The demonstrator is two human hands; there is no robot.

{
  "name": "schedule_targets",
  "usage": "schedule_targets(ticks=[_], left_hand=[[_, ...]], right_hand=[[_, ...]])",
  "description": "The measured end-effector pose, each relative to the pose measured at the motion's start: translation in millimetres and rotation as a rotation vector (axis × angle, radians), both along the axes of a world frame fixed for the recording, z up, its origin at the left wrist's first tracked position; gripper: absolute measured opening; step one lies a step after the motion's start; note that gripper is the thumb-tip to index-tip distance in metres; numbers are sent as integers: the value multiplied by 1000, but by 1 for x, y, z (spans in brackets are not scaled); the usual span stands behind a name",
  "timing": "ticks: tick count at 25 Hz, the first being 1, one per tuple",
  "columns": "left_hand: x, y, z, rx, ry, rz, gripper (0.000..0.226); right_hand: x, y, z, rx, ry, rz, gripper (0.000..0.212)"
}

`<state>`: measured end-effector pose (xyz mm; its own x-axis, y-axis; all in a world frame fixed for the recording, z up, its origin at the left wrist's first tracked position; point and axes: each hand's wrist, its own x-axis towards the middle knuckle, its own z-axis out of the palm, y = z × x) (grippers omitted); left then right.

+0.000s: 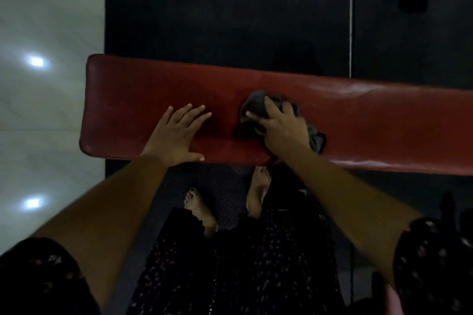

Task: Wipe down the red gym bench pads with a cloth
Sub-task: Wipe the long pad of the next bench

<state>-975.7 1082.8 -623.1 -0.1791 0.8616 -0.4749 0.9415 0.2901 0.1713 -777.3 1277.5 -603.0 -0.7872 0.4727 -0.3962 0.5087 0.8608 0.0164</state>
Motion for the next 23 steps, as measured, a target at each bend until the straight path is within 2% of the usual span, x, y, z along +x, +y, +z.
schedule_targets(ticks=[6, 8, 9, 11, 14, 16, 18, 19, 23], left_hand=[[-8, -20, -4, 78, -36, 142, 114], [-17, -31, -7, 81, -19, 189, 120], [-22, -36, -8, 77, -18, 209, 122], [-31, -48, -9, 56, -10, 236, 124], [-40, -63, -6, 38, 24, 230, 123], [-43, -71, -5, 40, 21, 242, 119], [-44, -73, -5, 35, 14, 250, 116], [-44, -72, -5, 36, 12, 252, 116], [-45, -69, -4, 10, 13, 250, 118]], right_hand=[[-85, 37, 5, 68, -56, -289, 55], [-96, 25, 6, 45, -68, -239, 61], [-93, 12, 4, 36, -38, -180, 57], [-69, -26, -3, 33, 61, -68, 46], [-18, -84, -8, 23, 106, -69, 50], [9, -115, -7, 14, 69, -80, 62], [22, -142, -5, -63, -74, -44, 75], [22, -150, -4, -84, -108, -26, 75], [-34, -109, -1, -33, 10, -36, 52]])
